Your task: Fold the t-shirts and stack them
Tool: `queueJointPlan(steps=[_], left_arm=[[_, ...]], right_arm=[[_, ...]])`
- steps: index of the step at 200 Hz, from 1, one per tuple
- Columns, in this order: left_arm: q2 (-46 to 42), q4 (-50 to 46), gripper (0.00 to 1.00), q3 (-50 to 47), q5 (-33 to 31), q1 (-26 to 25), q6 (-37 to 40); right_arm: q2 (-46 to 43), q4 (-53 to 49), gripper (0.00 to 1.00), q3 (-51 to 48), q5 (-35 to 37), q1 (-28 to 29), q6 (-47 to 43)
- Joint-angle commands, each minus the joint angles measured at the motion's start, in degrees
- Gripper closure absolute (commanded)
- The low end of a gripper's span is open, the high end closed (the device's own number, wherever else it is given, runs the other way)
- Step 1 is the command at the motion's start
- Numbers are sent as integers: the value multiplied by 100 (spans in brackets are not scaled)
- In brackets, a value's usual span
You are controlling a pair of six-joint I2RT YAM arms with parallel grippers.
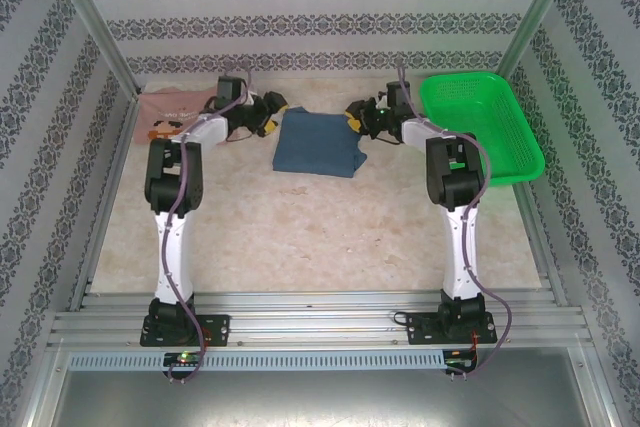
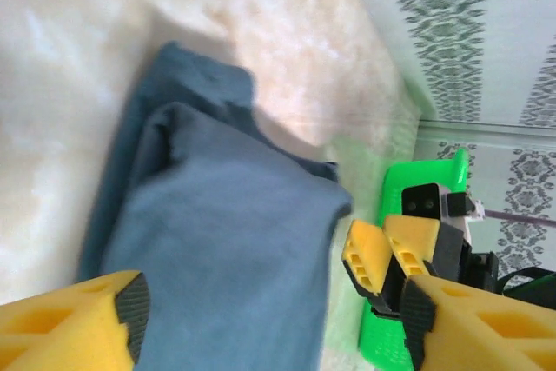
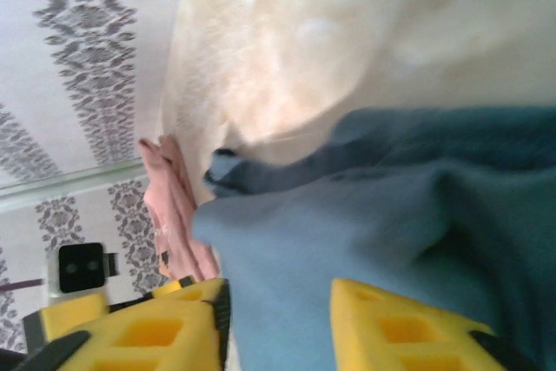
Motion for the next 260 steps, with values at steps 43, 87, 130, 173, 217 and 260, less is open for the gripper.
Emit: queueJointPlan(steps=[43, 87, 130, 173, 217, 260], left_arm=[[-112, -2771, 15, 588, -1152, -232, 2454], [538, -3318, 14, 1337, -2004, -677, 2939], [1181, -3807, 17, 1801, -2315, -1006, 3026], [1664, -4739, 26, 2538, -2891, -1365, 3196], [1959, -5121, 61, 2809, -3738, -1670, 3207], [1644, -5186, 94, 3370, -4380, -1575, 3566]], right_arm=[[-2081, -1899, 41, -692, 232, 172, -2031], [-3017, -1414, 40, -1895, 38, 253, -1943], [-3799, -1360, 40, -2821, -61, 224, -1909], [-4396, -1320, 40, -3401, -173, 22, -1848], [-4809, -1250, 41, -3778, -268, 23, -1724], [-5106, -1593, 41, -4020, -344, 36, -1871]])
